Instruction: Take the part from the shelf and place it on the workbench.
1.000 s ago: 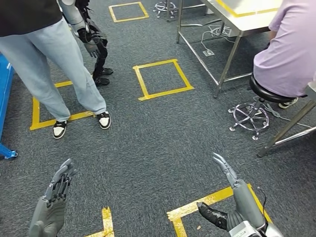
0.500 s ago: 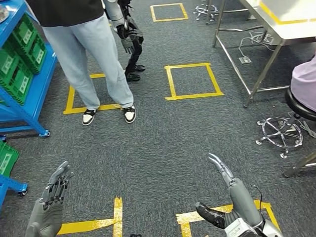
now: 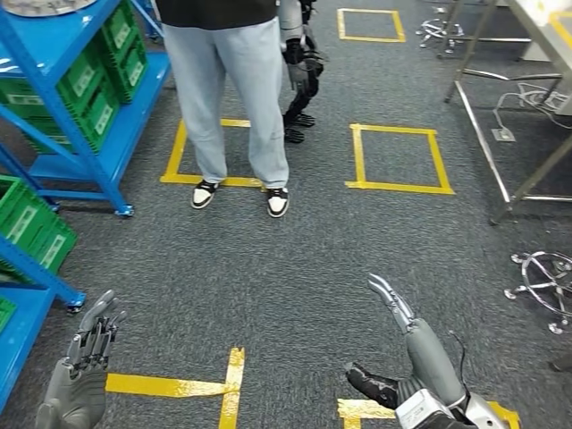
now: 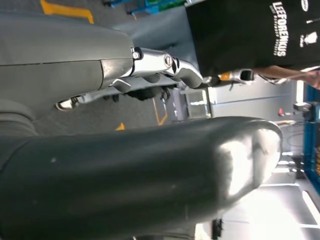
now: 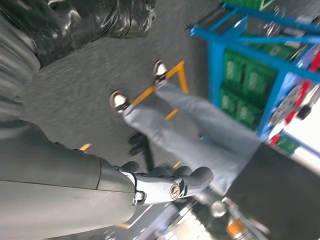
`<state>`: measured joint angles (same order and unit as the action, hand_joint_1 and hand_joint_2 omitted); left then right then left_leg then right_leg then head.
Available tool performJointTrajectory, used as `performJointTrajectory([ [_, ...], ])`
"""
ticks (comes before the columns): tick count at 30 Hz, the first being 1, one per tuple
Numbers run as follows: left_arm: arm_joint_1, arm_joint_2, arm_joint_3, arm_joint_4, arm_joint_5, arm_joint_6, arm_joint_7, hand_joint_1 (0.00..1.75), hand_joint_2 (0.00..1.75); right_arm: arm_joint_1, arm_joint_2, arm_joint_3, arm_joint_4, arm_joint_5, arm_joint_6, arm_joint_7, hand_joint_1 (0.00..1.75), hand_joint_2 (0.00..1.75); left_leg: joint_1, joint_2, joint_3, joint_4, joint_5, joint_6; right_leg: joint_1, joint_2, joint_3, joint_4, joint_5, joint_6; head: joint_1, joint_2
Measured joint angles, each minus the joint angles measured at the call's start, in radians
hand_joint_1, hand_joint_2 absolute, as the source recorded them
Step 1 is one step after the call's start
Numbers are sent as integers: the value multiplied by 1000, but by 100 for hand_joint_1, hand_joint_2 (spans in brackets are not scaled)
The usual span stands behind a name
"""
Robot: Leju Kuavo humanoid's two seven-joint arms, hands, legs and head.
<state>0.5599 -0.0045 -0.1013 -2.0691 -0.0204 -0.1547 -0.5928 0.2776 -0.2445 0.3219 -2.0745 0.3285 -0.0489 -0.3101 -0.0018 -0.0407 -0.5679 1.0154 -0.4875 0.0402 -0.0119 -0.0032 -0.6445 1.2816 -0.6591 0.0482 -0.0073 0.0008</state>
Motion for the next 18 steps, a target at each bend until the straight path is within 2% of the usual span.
performJointTrajectory([
  [1,2,-8,12,0,0,-14,0,0,0,-6,0,6,3,1,0,2,0,175,-4,-14,2,0,-1,2,5,4,-1,-14,26,-9,0,0],
  [2,4,-16,24,0,0,-25,0,0,0,-11,0,11,5,2,-1,4,0,175,-7,-30,6,0,-1,4,12,13,16,-66,69,-20,0,0],
  [4,6,-30,42,0,-2,-42,0,0,0,-17,0,18,7,2,-2,5,0,175,-6,-59,9,0,-2,5,23,63,68,-194,144,-42,-2,0],
  [5,6,-37,50,0,-3,-51,0,0,0,-19,0,21,8,2,-3,5,0,175,-3,-73,7,0,-1,3,27,84,87,-235,164,-50,-2,0],
  [6,8,-44,58,0,-5,-58,0,0,0,-21,0,24,10,3,-4,5,0,175,0,-86,3,-1,1,0,29,96,96,-253,170,-54,-2,0],
  [8,12,-56,72,-1,-8,-66,0,0,0,-26,0,28,12,3,-5,5,0,175,4,-110,-3,-3,6,-11,29,76,108,-275,170,-57,1,0],
  [9,15,-60,79,-2,-9,-68,0,0,0,-29,0,30,13,4,-5,5,0,175,1,-101,-6,0,3,-14,26,60,119,-293,170,-58,1,0],
  [10,16,-63,84,-3,-9,-69,-1,0,0,-32,0,31,14,4,-6,5,0,175,-2,-77,-14,15,-9,-18,23,44,131,-314,170,-59,-1,0],
  [12,15,-67,91,-4,-9,-70,-2,0,0,-32,0,35,16,4,-7,5,0,175,-5,-7,-54,102,-60,-26,19,10,147,-338,170,-60,-6,0],
  [13,14,-69,94,-5,-10,-71,-2,0,0,-31,0,36,18,4,-8,5,0,175,-2,14,-83,164,-89,-33,19,-6,149,-340,168,-61,-8,0],
  [14,14,-70,96,-5,-10,-72,-2,0,0,-30,0,37,21,4,-8,5,0,175,3,23,-110,220,-109,-39,19,-23,150,-339,165,-60,-7,0],
  [15,15,-71,98,-5,-10,-75,-2,0,0,-30,0,38,23,4,-8,5,0,175,8,27,-125,250,-113,-46,17,-38,150,-336,162,-58,-8,0],
  [16,16,-73,102,-5,-11,-79,-2,0,0,-31,0,40,26,4,-8,5,0,175,12,31,-122,243,-98,-52,15,-53,151,-333,158,-55,-7,0],
  [17,17,-76,106,-5,-11,-84,-2,0,0,-31,0,42,28,5,-8,5,0,175,16,39,-98,197,-68,-58,12,-68,152,-328,153,-50,-8,0],
  [18,17,-78,111,-5,-12,-90,-2,0,0,-31,0,44,30,5,-9,5,0,175,19,58,-61,126,-35,-63,9,-80,154,-322,147,-44,-8,0],
])
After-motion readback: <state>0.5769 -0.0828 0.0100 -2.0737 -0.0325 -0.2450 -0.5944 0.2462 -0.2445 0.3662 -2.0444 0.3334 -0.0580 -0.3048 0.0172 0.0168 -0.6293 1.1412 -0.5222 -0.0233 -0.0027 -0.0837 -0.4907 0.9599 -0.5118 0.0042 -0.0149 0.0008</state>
